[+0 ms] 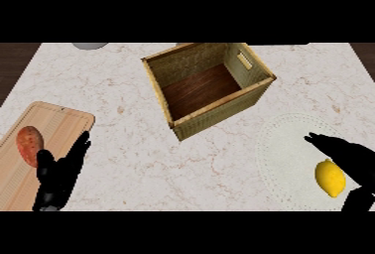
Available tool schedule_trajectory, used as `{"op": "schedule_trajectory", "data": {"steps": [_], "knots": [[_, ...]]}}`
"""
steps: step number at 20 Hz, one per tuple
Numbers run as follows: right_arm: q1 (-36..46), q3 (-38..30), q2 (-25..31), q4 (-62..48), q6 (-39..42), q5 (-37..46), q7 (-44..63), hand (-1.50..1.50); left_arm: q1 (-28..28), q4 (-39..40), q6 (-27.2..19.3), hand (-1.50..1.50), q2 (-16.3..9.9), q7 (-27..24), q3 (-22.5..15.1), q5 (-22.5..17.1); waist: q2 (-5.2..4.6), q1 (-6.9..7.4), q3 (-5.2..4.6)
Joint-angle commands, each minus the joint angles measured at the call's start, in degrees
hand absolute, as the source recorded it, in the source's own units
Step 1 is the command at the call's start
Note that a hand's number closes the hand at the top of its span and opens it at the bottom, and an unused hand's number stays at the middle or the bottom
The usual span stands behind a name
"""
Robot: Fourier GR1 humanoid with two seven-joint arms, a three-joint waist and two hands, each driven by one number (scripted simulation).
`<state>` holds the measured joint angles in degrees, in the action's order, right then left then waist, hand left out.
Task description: Pick the lemon from the placemat and place it in the basket
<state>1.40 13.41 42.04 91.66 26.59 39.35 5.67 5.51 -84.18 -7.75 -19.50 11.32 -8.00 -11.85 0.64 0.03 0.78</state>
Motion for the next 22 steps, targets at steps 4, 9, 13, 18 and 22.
{"op": "schedule_trajectory", "data": {"steps": [4,9,13,18,22], "knots": [[1.29,2.22,-0.50,-2.91,-3.47,5.45,-5.78,1.50,0.71,4.78,3.47,0.00,-0.92,2.29,1.30,-1.16,-0.75,0.26,-0.77],[1.87,3.87,-0.47,-5.87,-8.26,11.28,-8.35,1.50,2.63,2.07,0.54,0.00,1.89,3.07,-0.60,1.05,-0.72,0.46,-0.74],[-0.23,2.56,-1.59,-4.57,-9.55,11.29,-8.89,1.50,2.79,2.22,4.74,0.00,-1.32,3.27,2.81,-1.42,-0.62,0.05,-0.78],[2.12,15.66,-13.66,10.86,-4.54,16.61,3.82,1.50,2.71,2.87,1.26,0.00,2.48,3.89,-0.66,1.62,-0.25,0.10,-1.09],[7.13,27.86,-26.02,15.27,-1.80,22.08,11.71,1.50,1.59,2.37,2.19,0.00,2.15,4.01,-0.81,1.48,-0.12,2.28,-1.30]]}}
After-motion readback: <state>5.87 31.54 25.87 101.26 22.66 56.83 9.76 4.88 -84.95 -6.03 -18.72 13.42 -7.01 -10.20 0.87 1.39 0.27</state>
